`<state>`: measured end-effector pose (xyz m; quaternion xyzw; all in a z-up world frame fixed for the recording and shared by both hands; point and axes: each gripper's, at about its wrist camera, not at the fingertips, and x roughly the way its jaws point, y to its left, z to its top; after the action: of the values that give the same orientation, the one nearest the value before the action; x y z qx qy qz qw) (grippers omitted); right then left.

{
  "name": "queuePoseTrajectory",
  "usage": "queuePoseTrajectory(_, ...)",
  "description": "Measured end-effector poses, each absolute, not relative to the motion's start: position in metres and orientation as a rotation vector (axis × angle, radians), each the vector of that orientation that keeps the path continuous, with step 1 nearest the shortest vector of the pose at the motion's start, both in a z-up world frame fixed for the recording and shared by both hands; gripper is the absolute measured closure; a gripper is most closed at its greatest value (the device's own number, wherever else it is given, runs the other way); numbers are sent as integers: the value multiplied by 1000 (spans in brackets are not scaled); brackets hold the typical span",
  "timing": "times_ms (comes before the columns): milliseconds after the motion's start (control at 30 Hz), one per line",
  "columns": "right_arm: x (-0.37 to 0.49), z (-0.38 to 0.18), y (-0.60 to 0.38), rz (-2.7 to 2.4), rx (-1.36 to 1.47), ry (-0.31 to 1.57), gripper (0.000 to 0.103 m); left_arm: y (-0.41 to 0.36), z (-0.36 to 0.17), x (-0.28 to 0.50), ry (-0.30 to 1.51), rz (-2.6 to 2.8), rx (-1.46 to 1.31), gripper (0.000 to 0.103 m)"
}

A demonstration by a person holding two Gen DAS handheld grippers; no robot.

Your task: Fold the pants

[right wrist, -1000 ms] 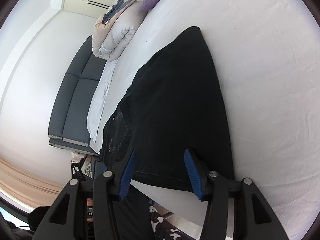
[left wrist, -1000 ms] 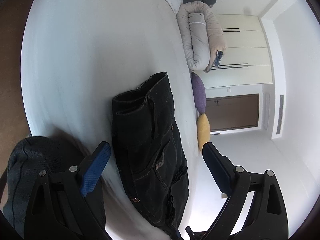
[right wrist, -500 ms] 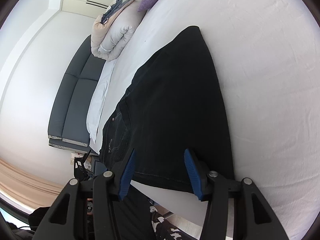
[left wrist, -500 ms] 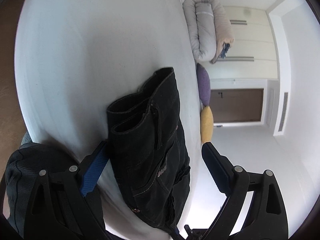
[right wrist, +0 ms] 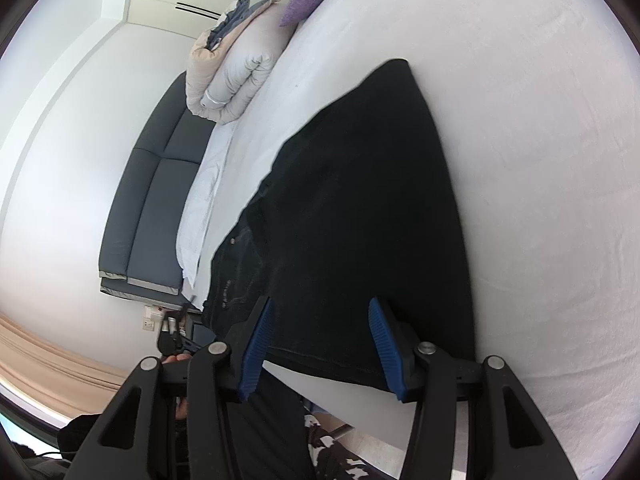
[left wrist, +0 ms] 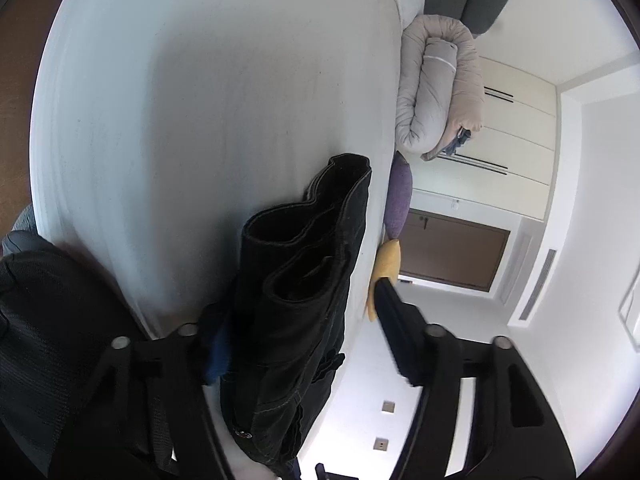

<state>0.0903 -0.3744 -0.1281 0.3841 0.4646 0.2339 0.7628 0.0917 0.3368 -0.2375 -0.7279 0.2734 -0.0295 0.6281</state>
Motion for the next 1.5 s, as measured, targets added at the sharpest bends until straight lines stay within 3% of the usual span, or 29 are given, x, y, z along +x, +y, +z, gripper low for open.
queuePoseTrajectory(67, 94, -120, -370, 529, 831, 1000, 50, 334, -242, 94, 639, -80, -1690, 64)
queuePoseTrajectory(367, 149, -93, -297, 665, 723, 1032, 52, 328, -237, 115, 634, -82, -1608, 77)
queuePoseTrajectory(567, 196, -108, -226, 702, 598, 1140, 80, 320, -209, 127, 652, -77, -1396, 87)
queuePoseTrajectory(767, 229, -144, -210, 627, 612, 1237, 91, 305, -176, 133, 654, -94, -1217, 89)
queuePoseTrajectory(800, 232, -151, -211, 604, 615, 1255, 103, 302, -169, 134, 654, -97, -1186, 89)
queuePoseTrajectory(1067, 232, -168, -220, 608, 659, 1241, 103, 264, -113, 147, 635, -143, -979, 89)
queuePoseTrajectory(1400, 228, -163, -228, 656, 685, 1178, 103, 162, -41, 165, 635, -255, -643, 89)
queuePoseTrajectory(1467, 217, -155, -254, 678, 737, 1145, 79, 134, -29, 172, 640, -281, -573, 89)
queuePoseTrajectory(1500, 212, -149, -264, 699, 781, 1103, 52, 120, -24, 173, 642, -295, -536, 89)
